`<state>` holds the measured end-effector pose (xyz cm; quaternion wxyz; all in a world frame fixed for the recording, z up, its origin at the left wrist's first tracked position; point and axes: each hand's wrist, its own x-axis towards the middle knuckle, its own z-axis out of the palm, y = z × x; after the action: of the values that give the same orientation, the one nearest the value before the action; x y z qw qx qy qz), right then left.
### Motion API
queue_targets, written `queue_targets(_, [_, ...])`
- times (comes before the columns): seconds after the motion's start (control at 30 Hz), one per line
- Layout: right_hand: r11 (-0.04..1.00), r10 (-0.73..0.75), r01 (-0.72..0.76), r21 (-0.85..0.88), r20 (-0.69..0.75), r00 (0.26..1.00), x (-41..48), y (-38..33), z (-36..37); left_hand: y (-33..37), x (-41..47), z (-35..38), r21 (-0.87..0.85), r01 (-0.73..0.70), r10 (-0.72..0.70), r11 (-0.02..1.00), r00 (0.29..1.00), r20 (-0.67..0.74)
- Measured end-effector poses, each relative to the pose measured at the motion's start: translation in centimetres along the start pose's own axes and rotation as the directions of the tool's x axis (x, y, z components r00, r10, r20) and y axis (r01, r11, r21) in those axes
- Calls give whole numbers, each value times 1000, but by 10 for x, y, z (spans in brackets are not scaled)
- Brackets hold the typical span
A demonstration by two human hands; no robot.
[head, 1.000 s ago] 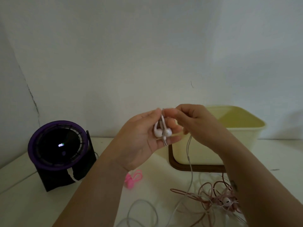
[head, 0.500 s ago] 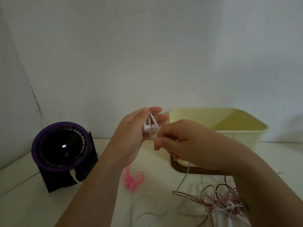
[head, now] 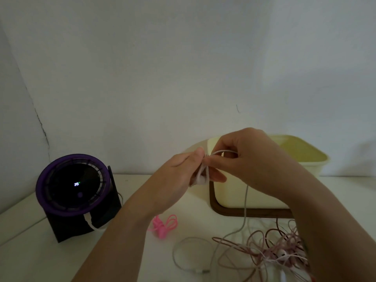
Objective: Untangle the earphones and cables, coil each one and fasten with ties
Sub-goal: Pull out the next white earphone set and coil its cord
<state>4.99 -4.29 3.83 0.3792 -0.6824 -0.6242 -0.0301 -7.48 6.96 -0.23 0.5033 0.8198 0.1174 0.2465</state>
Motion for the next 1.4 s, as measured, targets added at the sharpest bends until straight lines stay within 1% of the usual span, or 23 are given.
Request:
queue_targets(0.07, [998, -17, 16, 54, 13, 1000, 0, 0, -2, 0, -1, -1, -17, -9, 10, 1000, 999, 35])
queue_targets(0.13, [992, -31, 28, 122, 21, 999, 1, 2, -3, 1, -1, -4, -79, 12, -7, 997, 998, 68])
queue_targets(0.2, [973, -38, 35, 229, 8, 999, 2, 4, -4, 1, -1, -5, -154, 31, -16, 988, 995, 97])
queue_targets(0.27, [933, -25, 26, 358, -8, 1000, 5, 11, -2, 4, -3, -4, -254, 30, -1, 967, 993, 115])
queue_targets(0.33, [860, 18, -21, 510, 11, 1000, 9, 20, 7, 8, -5, -1, -377, 19, 39, 926, 989, 144])
queue_targets(0.4, [758, 41, -78, 648, 73, 997, 12, 26, 19, 13, -6, -2, -533, 23, 78, 846, 983, 165])
queue_targets(0.47, [681, 53, -133, 721, 132, 990, 14, 29, 32, 16, -5, -7, -692, 13, 158, 722, 970, 183])
queue_targets(0.5, [666, 56, -150, 731, 151, 987, 14, 28, 37, 17, -4, -9, -773, 2, 207, 635, 963, 173])
queue_targets(0.53, [673, 63, -165, 721, 167, 984, 14, 27, 41, 20, -3, -10, -833, -19, 216, 553, 969, 121])
queue_targets(0.57, [697, 67, -178, 694, 184, 981, 14, 25, 44, 21, -1, -11, -857, -65, 172, 511, 985, 29])
queue_targets(0.6, [742, 62, -182, 645, 205, 977, 13, 24, 47, 21, 0, -12, -853, -119, 98, 509, 992, -80])
queue_targets(0.63, [796, 47, -178, 578, 234, 971, 13, 21, 48, 21, 2, -13, -830, -164, 27, 533, 984, -177])
queue_targets(0.67, [848, 31, -168, 503, 270, 962, 11, 18, 48, 20, 3, -13, -794, -195, -8, 576, 970, -244])
queue_targets(0.73, [908, 6, -145, 392, 334, 943, 8, 12, 43, 16, 5, -14, -699, -214, -25, 682, 949, -314])
queue_targets(0.8, [944, -18, -96, 316, 340, 940, 5, 7, 33, 12, 5, -14, -591, -198, -25, 782, 938, -347])
queue_targets(0.9, [977, -48, -23, 211, 322, 946, 1, 1, 18, 6, 5, -11, -432, -139, -2, 891, 951, -310])
queue_targets(0.97, [980, -66, 1, 200, 319, 945, -2, -4, 11, 3, 4, -8, -348, -97, 5, 932, 966, -258])
queue_targets(1.07, [965, -82, 25, 260, 213, 974, -4, -6, 2, 1, 1, -6, -166, -45, 28, 985, 994, -104])
queue_targets(1.13, [962, -67, 32, 271, 123, 990, -2, -3, -1, 1, -1, -5, -87, -14, 15, 996, 1000, 6])
queue_targets(1.2, [954, -38, 25, 299, 41, 998, 0, 3, -1, 1, -4, -6, -115, 22, -14, 993, 997, 72])
queue_targets(1.27, [935, 4, 7, 354, -31, 1000, 4, 10, 3, 4, -7, -8, -232, 50, -23, 971, 992, 121])
queue_targets(1.33, [893, 63, -30, 450, -58, 996, 8, 16, 11, 8, -9, -10, -380, 69, -6, 923, 987, 164])
queue_targets(1.4, [829, 93, -58, 556, -35, 995, 11, 20, 19, 10, -7, -15, -542, 59, 45, 838, 983, 177])
